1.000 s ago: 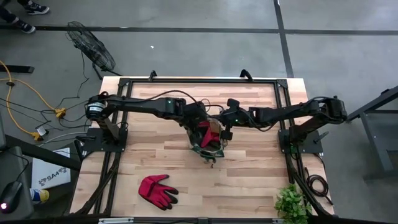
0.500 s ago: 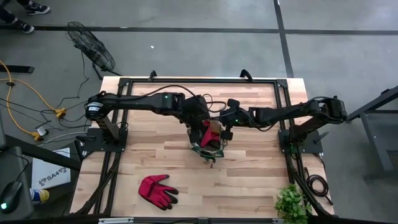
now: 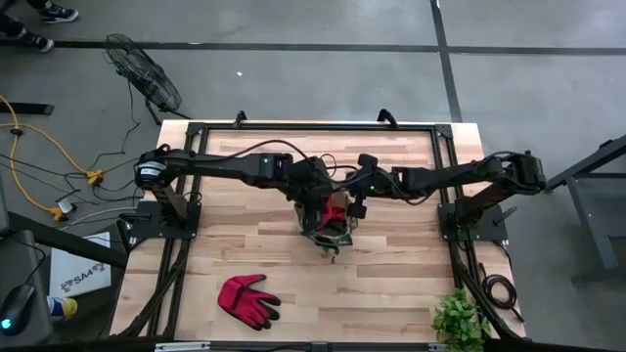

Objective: Pick & Place Garden tools in Gardening bag
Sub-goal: Put the red glove into the gardening bag

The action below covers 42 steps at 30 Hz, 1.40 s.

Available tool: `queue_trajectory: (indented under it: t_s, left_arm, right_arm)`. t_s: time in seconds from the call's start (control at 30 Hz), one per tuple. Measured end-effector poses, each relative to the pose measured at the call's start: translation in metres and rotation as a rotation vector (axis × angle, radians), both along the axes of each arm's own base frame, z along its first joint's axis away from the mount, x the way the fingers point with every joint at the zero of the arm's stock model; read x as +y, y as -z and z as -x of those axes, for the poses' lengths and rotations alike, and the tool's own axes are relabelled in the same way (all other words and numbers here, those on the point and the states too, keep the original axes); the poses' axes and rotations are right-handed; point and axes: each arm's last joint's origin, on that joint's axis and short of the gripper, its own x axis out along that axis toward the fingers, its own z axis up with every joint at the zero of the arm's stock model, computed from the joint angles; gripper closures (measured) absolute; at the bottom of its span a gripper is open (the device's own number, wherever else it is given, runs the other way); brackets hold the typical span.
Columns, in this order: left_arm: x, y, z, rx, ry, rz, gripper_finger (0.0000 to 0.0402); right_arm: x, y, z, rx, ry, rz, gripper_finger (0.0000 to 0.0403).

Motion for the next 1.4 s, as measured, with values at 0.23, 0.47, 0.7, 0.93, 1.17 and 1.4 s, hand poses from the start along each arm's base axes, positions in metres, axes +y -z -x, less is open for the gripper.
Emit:
queue_trajectory:
  t_s: [0.23,0.47,0.7,0.93,1.17,1.4]
  left_arm:
    - [0.001,0.023,0.003,0.086,-0.051,0.016,0.0401]
    - [0.002,0.056,-0.006,0.059,-0.11,0.061,0.0401]
    - [0.003,0.081,-0.015,0.106,-0.151,0.075,0.0401]
    - [0.005,0.095,-0.021,0.129,-0.216,0.039,0.0401]
    - [0.004,0.085,-0.017,0.132,-0.191,0.041,0.0401]
    - [0.004,0.048,-0.009,0.117,-0.135,-0.002,0.0401]
  right_arm:
    - [-0.001,0.0,0.0,0.0,0.003,0.001,0.0399]
    - [-0.001,0.0,0.0,0.001,0.004,0.002,0.0399]
    - [-0.001,0.0,0.0,0.001,0.005,0.001,0.0399]
    - [-0.001,0.0,0.0,-0.002,0.006,0.0,0.0399]
    - [-0.001,0.0,0.0,-0.003,0.007,-0.001,0.0399]
    - [-0.001,0.0,0.0,-0.008,0.008,-0.001,0.0399]
